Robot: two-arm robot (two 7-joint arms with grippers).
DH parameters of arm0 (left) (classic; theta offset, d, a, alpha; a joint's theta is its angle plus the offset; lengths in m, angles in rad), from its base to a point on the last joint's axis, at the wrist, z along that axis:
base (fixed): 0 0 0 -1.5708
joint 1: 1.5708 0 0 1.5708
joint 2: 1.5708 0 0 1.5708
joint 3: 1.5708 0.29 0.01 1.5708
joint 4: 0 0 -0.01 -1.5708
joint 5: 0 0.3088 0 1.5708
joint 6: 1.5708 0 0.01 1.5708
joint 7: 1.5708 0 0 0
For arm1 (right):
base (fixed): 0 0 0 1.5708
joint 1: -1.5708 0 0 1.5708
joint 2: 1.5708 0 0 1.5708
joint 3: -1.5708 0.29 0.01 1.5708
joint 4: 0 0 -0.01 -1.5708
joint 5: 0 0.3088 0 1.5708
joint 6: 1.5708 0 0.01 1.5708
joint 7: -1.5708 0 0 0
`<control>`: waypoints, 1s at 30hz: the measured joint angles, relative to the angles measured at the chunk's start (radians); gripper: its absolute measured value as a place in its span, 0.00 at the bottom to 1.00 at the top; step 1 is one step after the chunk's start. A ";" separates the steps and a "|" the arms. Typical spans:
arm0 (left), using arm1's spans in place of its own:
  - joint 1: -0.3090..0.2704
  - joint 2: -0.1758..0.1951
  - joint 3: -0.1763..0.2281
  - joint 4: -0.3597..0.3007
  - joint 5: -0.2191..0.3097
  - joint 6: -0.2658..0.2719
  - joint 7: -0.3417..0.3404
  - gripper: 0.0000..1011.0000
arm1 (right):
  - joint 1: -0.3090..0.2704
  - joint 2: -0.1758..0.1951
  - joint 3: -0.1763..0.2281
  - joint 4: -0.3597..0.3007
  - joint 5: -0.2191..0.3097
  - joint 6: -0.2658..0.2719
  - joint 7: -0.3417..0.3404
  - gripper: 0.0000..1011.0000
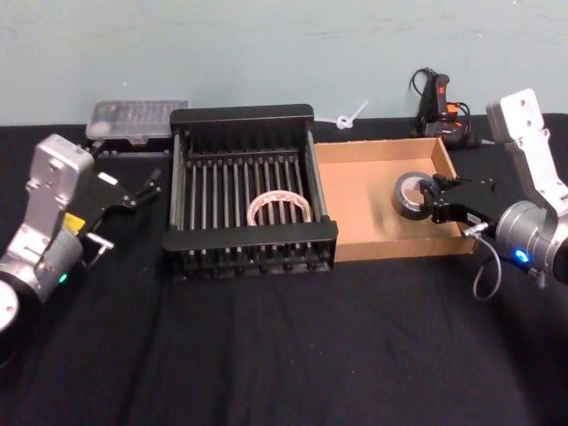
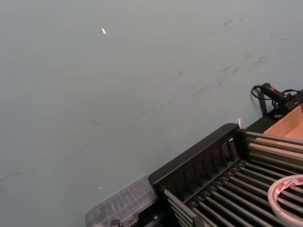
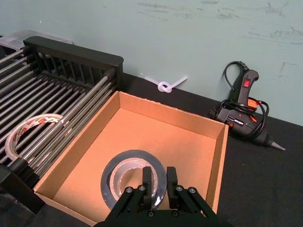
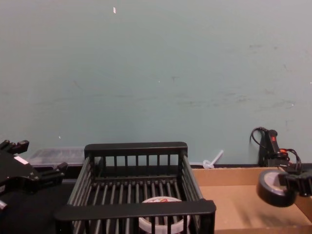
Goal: Pick up the white tape and place it into the black box , Pick up the silver tape and place it into the brown box.
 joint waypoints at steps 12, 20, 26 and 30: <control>0.000 0.000 0.000 0.000 0.000 0.000 0.000 0.99 | -0.001 0.001 -0.001 -0.002 0.001 0.000 0.001 0.53; 0.000 0.000 0.000 0.000 0.000 0.000 0.000 0.99 | -0.002 0.002 -0.001 -0.003 0.001 0.000 0.001 0.77; 0.000 0.000 0.000 0.000 0.000 0.000 0.000 0.99 | -0.002 0.002 -0.001 -0.003 0.002 0.000 0.001 0.94; 0.000 0.000 0.000 0.000 0.000 0.000 0.000 0.99 | -0.002 0.002 -0.001 -0.003 0.002 0.000 0.001 0.99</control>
